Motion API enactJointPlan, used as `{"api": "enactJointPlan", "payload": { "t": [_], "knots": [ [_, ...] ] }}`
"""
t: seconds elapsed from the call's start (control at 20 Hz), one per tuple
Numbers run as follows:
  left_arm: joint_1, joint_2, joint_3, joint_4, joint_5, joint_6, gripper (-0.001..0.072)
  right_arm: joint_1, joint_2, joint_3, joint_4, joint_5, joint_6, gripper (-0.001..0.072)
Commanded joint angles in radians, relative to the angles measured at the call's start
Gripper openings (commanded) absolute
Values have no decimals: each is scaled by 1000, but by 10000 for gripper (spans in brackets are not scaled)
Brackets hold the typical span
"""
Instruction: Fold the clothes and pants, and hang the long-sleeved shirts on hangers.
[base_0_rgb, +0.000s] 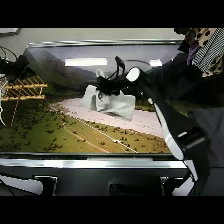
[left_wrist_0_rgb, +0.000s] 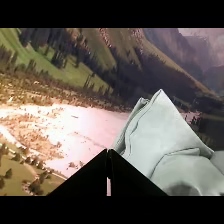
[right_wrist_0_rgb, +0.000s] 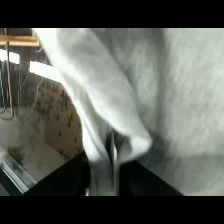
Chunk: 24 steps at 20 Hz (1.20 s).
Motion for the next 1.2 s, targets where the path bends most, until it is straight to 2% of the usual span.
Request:
{"api": "enactJointPlan", "payload": {
  "t": [0.0,0.2,0.45,0.6,0.7,0.8,0.85,1.0,1.15],
  "knots": [
    [-11,4,-35,5,-6,11,15,23,-77,1,109,-143,26,268],
    [-61,-5,-52,6,3,25,15,32,-77,1,263,-113,-62,501],
    [-103,-5,-52,5,18,26,15,-74,-16,1,253,26,-76,501],
    [-105,-5,-52,5,17,26,15,-273,53,0,181,282,-129,501],
    [-105,-5,-52,5,17,26,15,-406,88,-2,55,454,-163,502],
    [-105,-5,-52,6,17,29,15,-513,101,-27,-16,538,-172,510],
    [-105,-5,-52,6,18,29,16,-555,101,-60,-5,545,-182,563],
    [-105,-5,-52,9,18,29,16,-595,100,-196,2,520,-237,563],
    [-105,-5,-52,9,18,30,16,-573,100,-350,60,429,-300,563]
  ]
}}
